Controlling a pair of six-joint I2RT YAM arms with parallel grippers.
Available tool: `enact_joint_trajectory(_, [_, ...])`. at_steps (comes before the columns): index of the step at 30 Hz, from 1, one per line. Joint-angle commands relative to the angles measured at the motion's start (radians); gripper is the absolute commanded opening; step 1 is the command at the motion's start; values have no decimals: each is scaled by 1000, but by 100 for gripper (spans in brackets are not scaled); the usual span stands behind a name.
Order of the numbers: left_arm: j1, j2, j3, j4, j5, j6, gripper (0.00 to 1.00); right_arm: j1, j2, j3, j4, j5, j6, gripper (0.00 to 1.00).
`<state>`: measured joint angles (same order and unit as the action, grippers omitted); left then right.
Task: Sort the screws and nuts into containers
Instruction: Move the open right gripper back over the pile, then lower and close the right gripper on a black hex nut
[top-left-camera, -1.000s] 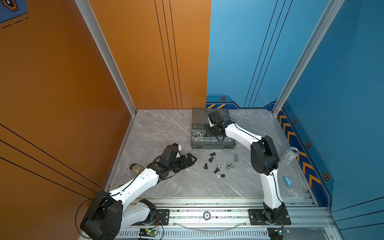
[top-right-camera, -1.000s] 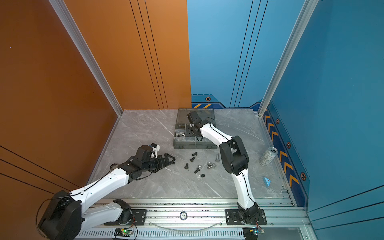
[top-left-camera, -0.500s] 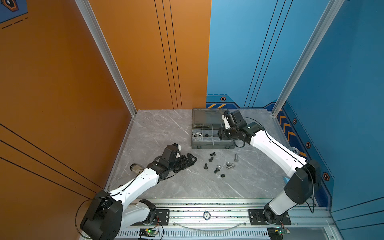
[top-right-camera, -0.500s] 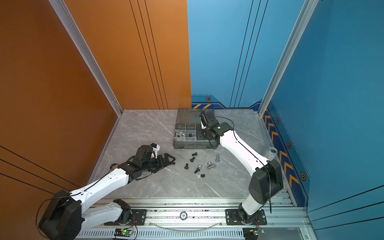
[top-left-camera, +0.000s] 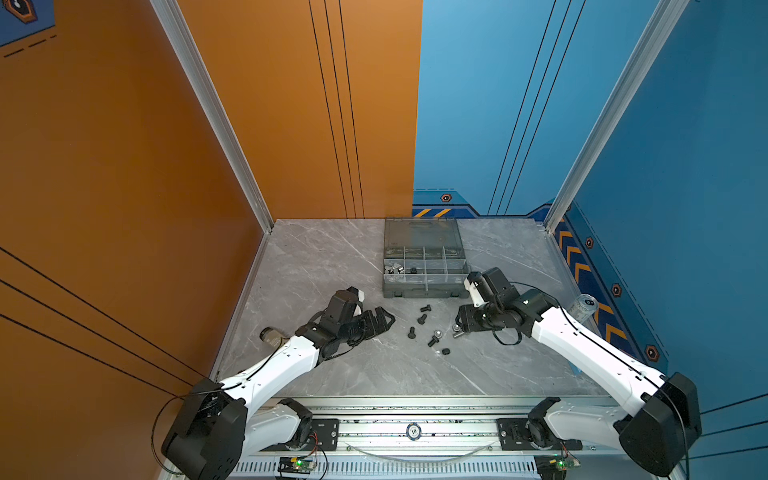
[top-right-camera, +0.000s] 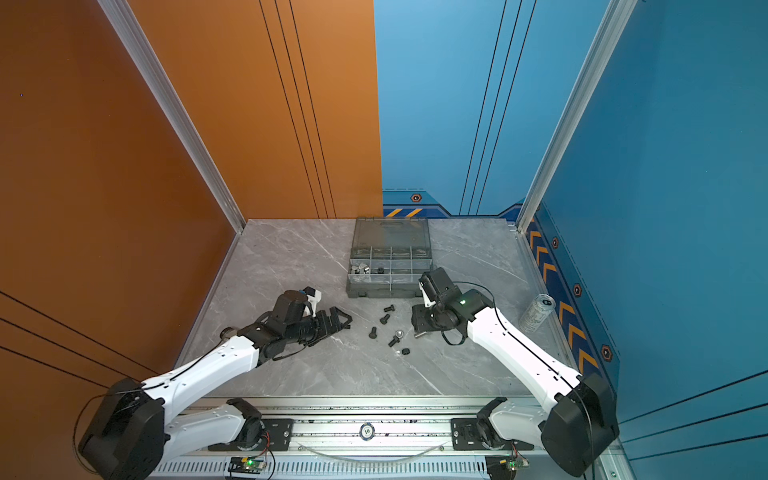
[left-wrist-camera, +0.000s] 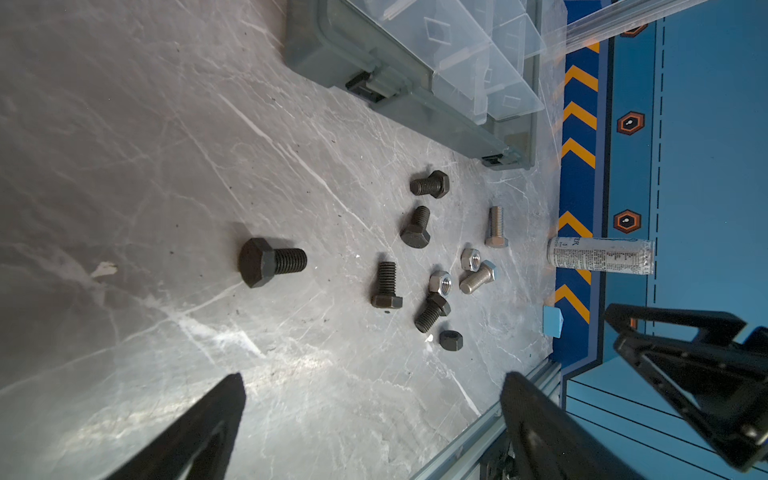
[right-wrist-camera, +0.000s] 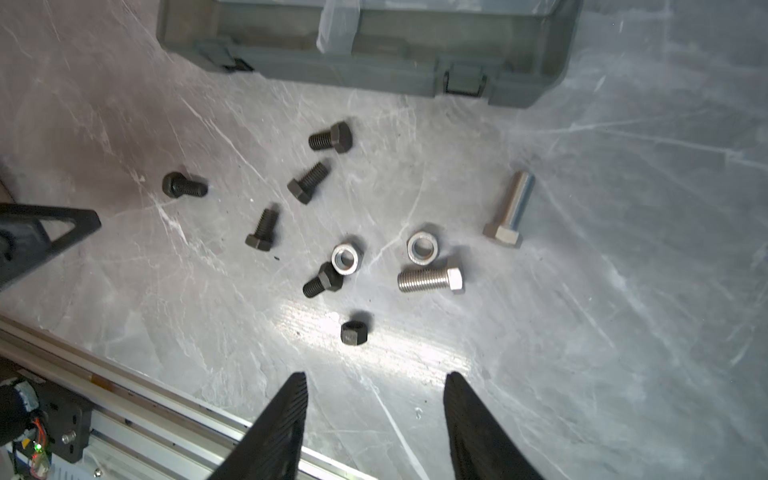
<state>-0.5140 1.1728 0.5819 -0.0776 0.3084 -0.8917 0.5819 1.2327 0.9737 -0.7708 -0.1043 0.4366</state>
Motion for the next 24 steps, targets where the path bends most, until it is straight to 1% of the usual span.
enact_joint_trajectory(1, [-13, 13, 25, 1, 16, -7, 98, 32, -19, -58, -18, 19, 57, 56])
enact_joint_trajectory(6, [-25, 20, 28, 4, 12, -9, 97, 63, -11, -121, 15, 33, 100, 55])
enact_joint_trajectory(11, [-34, 22, 30, 2, 4, -10, 98, 93, 15, -150, 59, 32, 134, 55])
enact_joint_trajectory(18, [-40, 24, 32, 1, -1, -10, 98, 111, 98, -135, 99, 33, 164, 56])
enact_joint_trajectory(19, [-40, 25, 32, 2, -2, -10, 98, 143, 114, -135, 106, 34, 166, 56])
enact_joint_trajectory(24, [-41, 31, 32, 5, -2, -11, 98, 167, 191, -110, 128, 33, 173, 56])
